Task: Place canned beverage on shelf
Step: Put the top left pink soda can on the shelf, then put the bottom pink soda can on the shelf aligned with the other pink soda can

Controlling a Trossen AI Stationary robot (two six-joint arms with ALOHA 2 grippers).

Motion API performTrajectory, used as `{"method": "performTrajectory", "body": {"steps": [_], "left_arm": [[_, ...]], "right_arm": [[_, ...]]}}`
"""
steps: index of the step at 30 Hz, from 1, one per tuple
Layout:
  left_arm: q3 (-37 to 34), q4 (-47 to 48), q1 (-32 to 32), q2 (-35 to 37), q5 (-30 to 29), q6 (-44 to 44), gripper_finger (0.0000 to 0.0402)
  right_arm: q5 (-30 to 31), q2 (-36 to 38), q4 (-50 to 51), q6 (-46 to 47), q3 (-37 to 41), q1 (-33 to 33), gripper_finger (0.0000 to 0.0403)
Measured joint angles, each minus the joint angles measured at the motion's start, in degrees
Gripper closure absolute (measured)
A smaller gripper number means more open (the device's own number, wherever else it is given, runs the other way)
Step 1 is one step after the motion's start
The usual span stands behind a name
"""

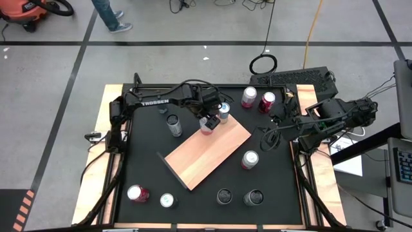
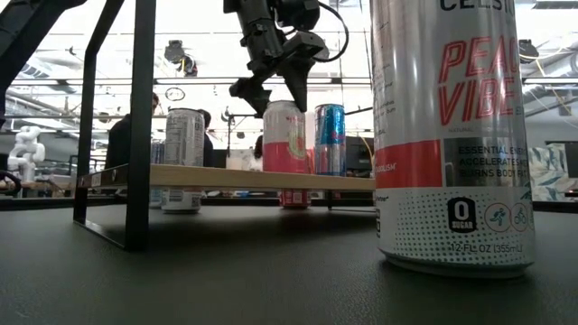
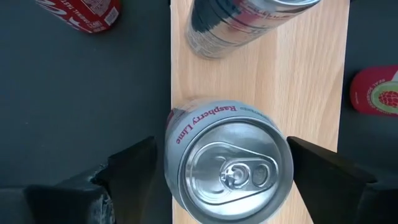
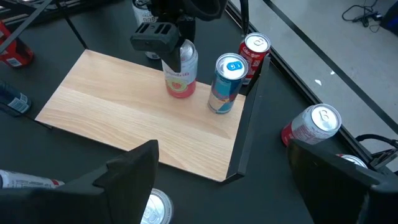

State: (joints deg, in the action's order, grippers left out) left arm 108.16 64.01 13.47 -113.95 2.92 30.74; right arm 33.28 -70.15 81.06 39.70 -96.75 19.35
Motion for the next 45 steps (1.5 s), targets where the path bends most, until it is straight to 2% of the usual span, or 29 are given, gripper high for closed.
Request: {"method": "performTrajectory", "body": {"steps": [11,38,45], "left_arm": [[0.0,-0.6,0.0,0.0,2.6,0.0,0.0061],[0.0,-1.3,-0.1,0.7,2.8,0.4,0.0061],[0.0,0.2,-0.1,3.1,-1.1,0.4,0.0061]], "right_arm": [[0.0,0.0,0.1,-0.2,0.0,0.0,0.0074],[0.0,0.0,0.1,-0.3,0.0,0.0,0.0074],[0.0,0.0,0.1,-0.3,0.0,0.0,0.0074]]}}
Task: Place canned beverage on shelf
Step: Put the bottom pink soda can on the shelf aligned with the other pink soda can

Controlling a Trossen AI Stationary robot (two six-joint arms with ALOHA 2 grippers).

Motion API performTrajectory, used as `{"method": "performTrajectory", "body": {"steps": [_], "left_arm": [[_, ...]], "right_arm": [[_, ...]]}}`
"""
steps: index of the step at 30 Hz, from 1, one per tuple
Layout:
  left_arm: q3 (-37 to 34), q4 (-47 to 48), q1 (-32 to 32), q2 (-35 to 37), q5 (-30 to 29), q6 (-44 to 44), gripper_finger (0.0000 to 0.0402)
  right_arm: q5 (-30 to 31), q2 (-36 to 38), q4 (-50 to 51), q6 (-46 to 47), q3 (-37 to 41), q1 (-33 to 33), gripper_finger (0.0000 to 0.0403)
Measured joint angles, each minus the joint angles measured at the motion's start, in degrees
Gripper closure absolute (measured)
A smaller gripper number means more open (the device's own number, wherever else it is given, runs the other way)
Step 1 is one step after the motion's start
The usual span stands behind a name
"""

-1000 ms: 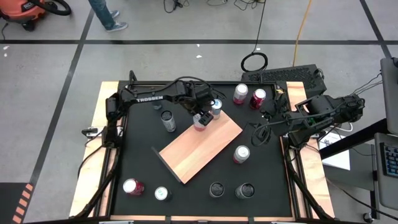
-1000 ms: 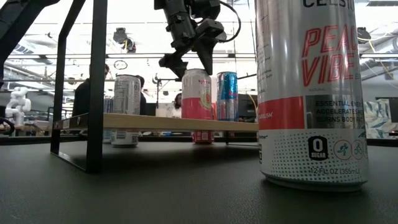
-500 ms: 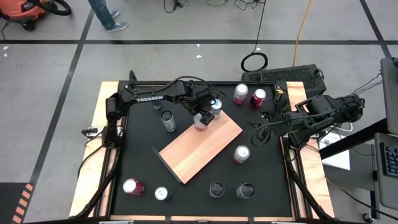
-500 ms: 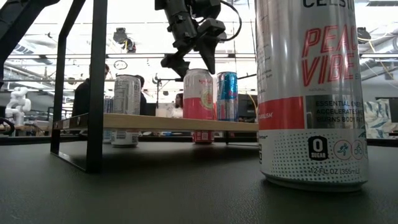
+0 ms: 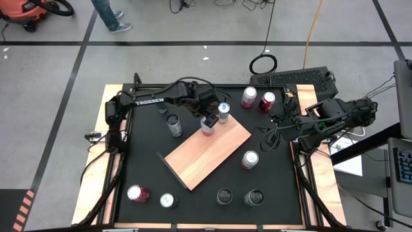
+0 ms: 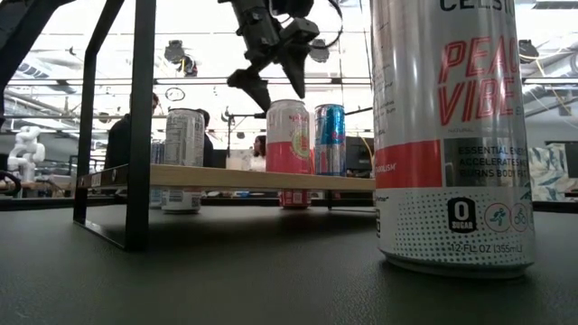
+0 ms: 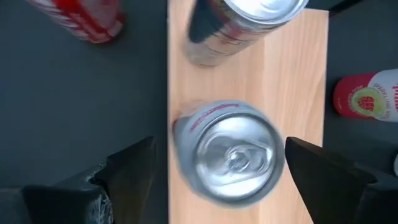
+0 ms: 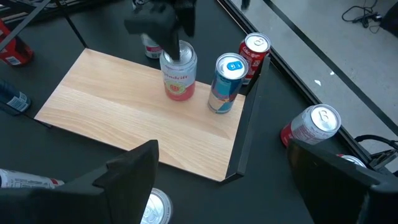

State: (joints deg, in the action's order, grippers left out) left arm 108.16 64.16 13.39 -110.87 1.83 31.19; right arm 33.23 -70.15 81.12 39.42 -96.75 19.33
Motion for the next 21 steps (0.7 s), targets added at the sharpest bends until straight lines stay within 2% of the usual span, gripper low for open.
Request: {"method": "performTrajectory", "body": {"steps": [7,11,18,21], "left_arm": [[0.0,-0.2,0.1,4.8,-2.6,0.5,0.0061],[0.0,0.3,-1.4,7.3,-3.0,1.6,0.0061],[0.2,0.8,-8.1,9.0,-4.5,3.9,0.0061],[1.5,2.0,-11.9,8.9,-6.1,4.5,0.0061]], "right_arm": [[-0.4,0.0,0.1,0.2,0.0,0.0,0.0074],[-3.7,0.0,0.2,0.3,0.0,0.2,0.0074],[-10.8,0.0,0.2,1.6,0.0,3.6,0.0074],[-11.1,0.0,0.3,2.8,0.0,7.2,0.0074]]}}
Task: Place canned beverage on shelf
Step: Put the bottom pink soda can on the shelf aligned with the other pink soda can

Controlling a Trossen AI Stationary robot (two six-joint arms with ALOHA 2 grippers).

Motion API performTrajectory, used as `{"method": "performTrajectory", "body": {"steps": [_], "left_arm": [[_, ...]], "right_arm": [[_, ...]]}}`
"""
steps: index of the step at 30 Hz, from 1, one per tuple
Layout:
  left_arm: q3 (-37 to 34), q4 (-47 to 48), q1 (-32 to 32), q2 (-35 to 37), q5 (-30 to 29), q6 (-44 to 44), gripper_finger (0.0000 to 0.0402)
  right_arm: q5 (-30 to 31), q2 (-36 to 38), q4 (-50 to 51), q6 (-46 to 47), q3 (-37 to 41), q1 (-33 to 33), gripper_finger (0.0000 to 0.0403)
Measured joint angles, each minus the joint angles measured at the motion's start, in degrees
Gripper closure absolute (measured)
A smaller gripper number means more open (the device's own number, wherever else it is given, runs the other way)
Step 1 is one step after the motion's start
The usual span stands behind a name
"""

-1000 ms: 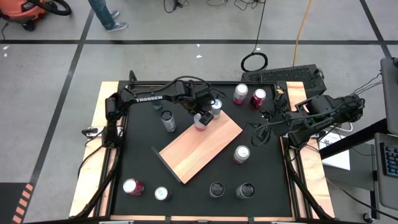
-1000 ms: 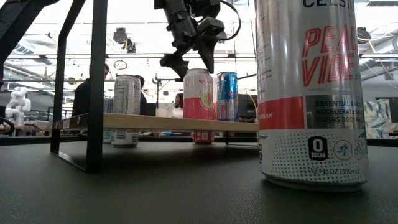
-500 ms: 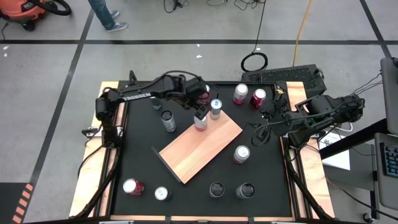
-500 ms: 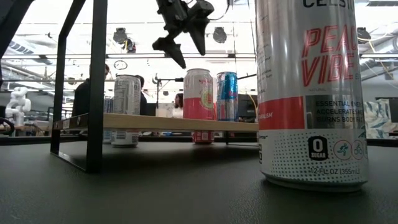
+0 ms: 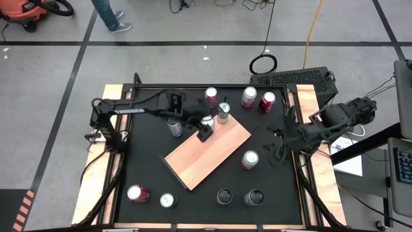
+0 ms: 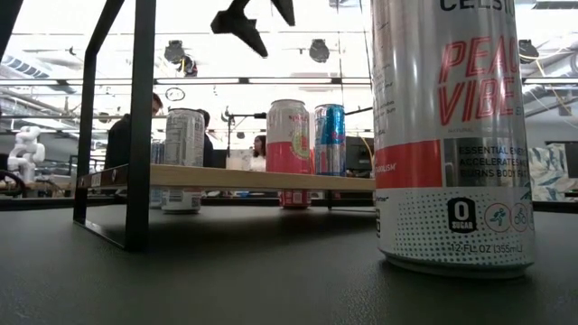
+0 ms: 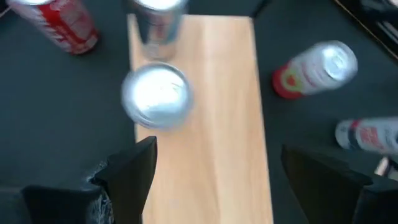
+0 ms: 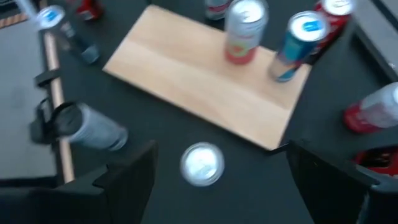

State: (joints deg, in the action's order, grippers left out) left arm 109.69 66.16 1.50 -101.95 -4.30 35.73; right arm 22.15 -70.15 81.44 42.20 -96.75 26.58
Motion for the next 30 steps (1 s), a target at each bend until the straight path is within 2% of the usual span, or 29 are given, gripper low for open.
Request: {"method": "performTrajectory", "body": {"steps": [7,14,20,25,30], "left_arm": [[2.1,-1.2,-7.7,0.0,-6.7,3.0,0.0061],[2.4,-1.5,-12.4,0.0,-7.2,4.6,0.0061],[2.4,-3.7,-15.9,0.0,-7.0,6.0,0.0061],[2.4,-5.4,-18.4,0.0,-6.4,5.7,0.0061],[2.4,-5.4,-18.6,0.0,-6.4,5.3,0.0061]], "right_arm": [[0.1,-0.3,0.1,2.9,0.0,8.4,0.0074],[1.2,-2.1,0.0,5.1,0.2,14.2,0.0074],[1.5,-2.1,-7.0,7.9,8.7,18.3,0.0074],[0.1,-2.1,-15.4,12.8,16.3,19.3,0.0074],[0.5,-2.1,-17.5,18.3,18.1,18.4,0.0074]]}}
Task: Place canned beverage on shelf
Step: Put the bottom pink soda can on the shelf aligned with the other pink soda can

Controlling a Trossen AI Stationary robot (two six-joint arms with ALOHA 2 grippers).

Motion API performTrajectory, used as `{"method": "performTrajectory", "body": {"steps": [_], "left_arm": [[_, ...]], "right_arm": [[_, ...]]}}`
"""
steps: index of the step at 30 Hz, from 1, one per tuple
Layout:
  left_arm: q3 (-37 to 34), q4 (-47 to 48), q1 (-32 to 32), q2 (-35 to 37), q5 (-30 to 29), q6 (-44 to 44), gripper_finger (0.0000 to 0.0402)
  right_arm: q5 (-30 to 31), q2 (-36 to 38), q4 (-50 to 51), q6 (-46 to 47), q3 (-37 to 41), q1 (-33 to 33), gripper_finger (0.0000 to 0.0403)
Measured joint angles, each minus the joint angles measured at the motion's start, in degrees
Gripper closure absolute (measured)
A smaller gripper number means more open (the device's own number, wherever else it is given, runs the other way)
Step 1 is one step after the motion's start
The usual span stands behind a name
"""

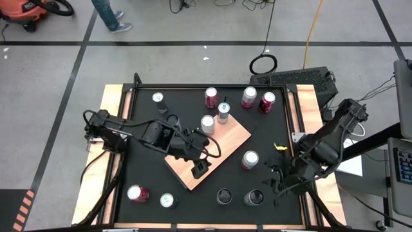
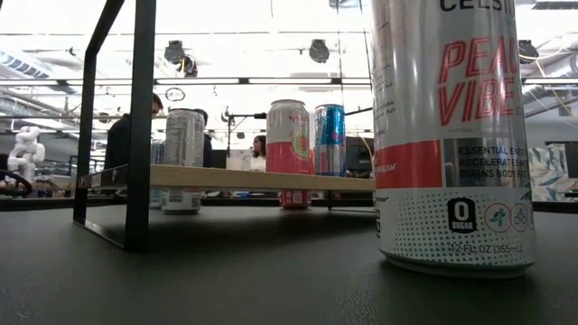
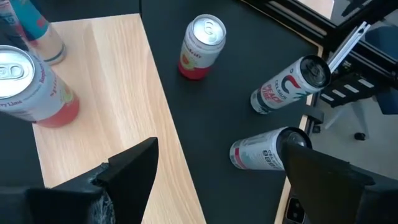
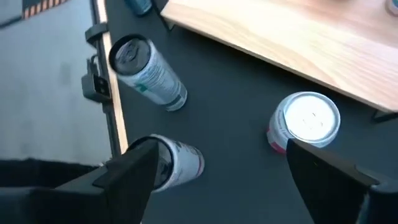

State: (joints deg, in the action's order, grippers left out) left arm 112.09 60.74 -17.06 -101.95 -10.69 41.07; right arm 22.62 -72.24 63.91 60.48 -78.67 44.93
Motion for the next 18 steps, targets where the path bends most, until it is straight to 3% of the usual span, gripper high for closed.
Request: {"method": "performTrajectory", "body": {"steps": [5,11,18], "left_arm": [[0.0,-0.6,0.5,0.0,1.9,-2.0,0.0061],[0.0,-3.1,0.4,0.6,3.2,-7.0,0.0061],[0.0,-5.3,0.6,3.1,1.7,-8.7,0.0061]], "right_arm": [[2.0,0.0,3.9,2.8,0.0,-1.2,0.0074],[3.3,0.6,5.4,-2.0,1.2,-3.9,0.0074],[2.7,4.1,-4.6,-3.0,9.6,-7.0,0.0074]]}}
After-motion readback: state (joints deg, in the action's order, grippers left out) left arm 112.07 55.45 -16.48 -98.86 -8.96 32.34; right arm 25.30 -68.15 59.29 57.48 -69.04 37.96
